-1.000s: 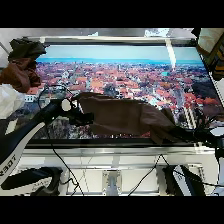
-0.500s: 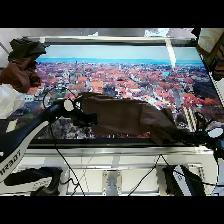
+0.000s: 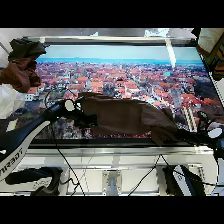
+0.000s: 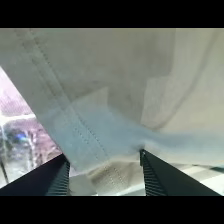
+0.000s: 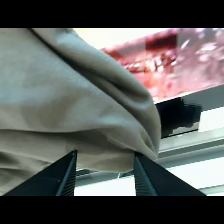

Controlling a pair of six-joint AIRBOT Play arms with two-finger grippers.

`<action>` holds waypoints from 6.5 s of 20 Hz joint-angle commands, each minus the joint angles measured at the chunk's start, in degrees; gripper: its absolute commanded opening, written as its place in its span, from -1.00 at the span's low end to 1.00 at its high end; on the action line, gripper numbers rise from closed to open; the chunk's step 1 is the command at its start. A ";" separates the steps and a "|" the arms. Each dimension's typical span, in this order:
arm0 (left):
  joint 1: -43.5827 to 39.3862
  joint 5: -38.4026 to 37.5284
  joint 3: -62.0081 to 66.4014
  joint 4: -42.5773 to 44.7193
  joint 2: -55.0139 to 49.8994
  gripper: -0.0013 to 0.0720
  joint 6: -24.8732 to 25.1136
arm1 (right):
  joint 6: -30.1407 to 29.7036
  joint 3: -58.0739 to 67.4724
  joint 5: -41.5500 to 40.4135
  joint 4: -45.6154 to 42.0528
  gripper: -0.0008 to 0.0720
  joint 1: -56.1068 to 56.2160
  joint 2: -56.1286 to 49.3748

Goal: Fold the shirts.

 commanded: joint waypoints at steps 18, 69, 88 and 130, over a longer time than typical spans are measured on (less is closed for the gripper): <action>0.00 1.75 -0.02 -0.33 -0.07 -0.93 -0.35 | 2.95 14.29 9.07 -7.93 0.12 -0.02 -0.70; 0.07 -4.24 22.82 35.45 28.00 -0.94 -13.92 | -9.29 73.13 21.51 51.80 -0.91 1.99 -12.61; 20.46 -1.99 35.08 36.46 -1.18 0.93 -8.81 | 8.04 62.86 6.43 -7.13 0.22 18.49 -37.42; 35.10 -16.35 16.61 2.58 -1.51 0.67 11.41 | -15.08 17.49 3.19 42.60 -0.90 9.99 -36.61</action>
